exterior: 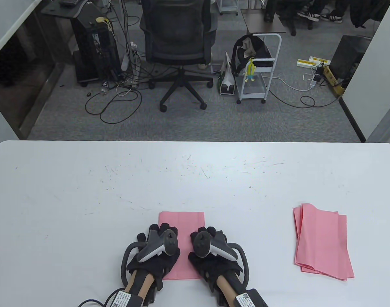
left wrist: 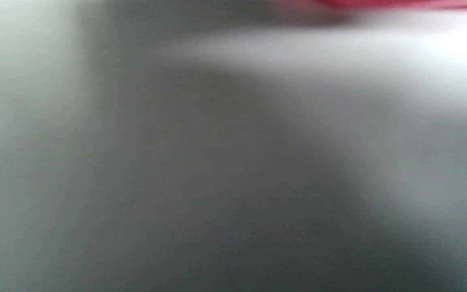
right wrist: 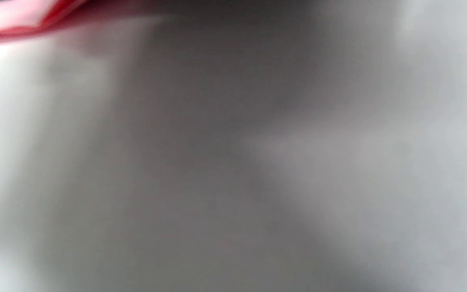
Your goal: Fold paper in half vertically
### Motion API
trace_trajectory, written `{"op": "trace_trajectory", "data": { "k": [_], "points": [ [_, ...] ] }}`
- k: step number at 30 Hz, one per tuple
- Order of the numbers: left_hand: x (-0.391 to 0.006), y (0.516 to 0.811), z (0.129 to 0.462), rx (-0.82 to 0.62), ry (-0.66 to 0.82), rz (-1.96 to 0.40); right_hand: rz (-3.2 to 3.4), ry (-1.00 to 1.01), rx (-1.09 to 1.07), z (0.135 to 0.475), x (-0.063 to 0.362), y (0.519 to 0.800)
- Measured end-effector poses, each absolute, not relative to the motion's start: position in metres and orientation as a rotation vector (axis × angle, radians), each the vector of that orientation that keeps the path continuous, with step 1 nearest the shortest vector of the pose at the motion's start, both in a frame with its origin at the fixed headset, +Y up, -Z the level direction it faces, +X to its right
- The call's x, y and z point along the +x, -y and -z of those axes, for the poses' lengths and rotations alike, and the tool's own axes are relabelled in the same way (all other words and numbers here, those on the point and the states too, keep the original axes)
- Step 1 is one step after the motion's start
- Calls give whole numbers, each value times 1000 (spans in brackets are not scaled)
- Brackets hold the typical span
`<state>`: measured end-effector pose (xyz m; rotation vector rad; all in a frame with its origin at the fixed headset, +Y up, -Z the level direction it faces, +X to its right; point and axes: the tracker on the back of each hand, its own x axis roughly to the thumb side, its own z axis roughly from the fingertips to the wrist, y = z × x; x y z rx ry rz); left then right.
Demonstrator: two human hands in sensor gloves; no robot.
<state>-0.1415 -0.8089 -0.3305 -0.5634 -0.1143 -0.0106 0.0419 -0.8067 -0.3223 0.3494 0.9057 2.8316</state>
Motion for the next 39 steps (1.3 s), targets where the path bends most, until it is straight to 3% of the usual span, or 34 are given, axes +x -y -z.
{"op": "trace_trajectory", "data": {
  "k": [9,18,22,39],
  "points": [
    [-141,809,330,-563,114,10,-2832,-892,348,324,42,802],
    [-141,808,331,-566,113,8,-2812,-563,355,309,42,760],
    [-141,808,331,-566,113,8,-2906,-696,383,306,36,772],
    [-141,807,331,-561,118,19,-2917,-719,288,317,32,772]
  ]
}}
